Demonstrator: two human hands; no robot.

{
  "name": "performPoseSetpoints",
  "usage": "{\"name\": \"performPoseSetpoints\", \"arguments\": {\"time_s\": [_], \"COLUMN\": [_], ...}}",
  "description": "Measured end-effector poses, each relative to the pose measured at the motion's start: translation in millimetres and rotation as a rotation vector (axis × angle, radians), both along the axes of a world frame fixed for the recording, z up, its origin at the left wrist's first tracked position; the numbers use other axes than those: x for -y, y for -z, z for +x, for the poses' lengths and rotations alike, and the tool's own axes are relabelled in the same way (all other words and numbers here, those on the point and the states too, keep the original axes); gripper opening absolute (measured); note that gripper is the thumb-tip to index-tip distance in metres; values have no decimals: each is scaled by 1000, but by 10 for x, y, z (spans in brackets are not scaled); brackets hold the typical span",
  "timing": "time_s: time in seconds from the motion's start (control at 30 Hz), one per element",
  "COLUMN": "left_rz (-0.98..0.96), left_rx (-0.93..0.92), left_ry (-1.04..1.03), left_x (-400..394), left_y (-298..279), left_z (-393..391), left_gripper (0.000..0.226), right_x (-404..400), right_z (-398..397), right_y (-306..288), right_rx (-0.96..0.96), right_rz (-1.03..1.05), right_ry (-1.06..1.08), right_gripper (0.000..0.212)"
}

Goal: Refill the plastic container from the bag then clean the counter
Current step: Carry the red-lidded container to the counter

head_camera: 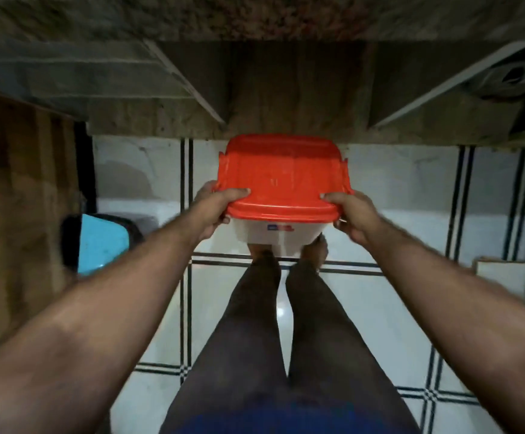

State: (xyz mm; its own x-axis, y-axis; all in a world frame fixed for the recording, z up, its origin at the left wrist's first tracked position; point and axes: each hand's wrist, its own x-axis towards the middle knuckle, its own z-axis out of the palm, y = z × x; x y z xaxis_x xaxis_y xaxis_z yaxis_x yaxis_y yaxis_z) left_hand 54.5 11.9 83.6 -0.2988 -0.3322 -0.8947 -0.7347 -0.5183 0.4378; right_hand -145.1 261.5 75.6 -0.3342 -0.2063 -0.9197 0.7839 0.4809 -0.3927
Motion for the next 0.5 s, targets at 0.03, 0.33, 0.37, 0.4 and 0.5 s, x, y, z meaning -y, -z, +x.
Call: {"name": "performPoseSetpoints", "arguments": {"time_s": [0.03, 0.33, 0.37, 0.4, 0.5], "left_rz": [-51, -399, -407, -416, -496], "left_rx": [7, -101, -127, -156, -249], "left_ry": [1, 247, 214, 173, 95], "left_x": [-56, -150, -148, -143, -147], "left_y": [-284, -2492, -2721, -2942, -3575], "left_z": [18, -62, -81, -96, -108], "left_gripper": [93, 42, 39, 39, 56], "right_x": [-97, -301, -284, -266, -197], "right_z": [73, -87, -156, -234, -447], "right_y": [-210, -2283, -2521, -2754, -3367], "right_rx": [-37, -390, -435, -475, -575], "right_rz": [12, -230, -267, -311, -421], "right_ry": [23, -85, -121, -141, -176], "right_gripper": [38, 62, 56, 49, 46]}}
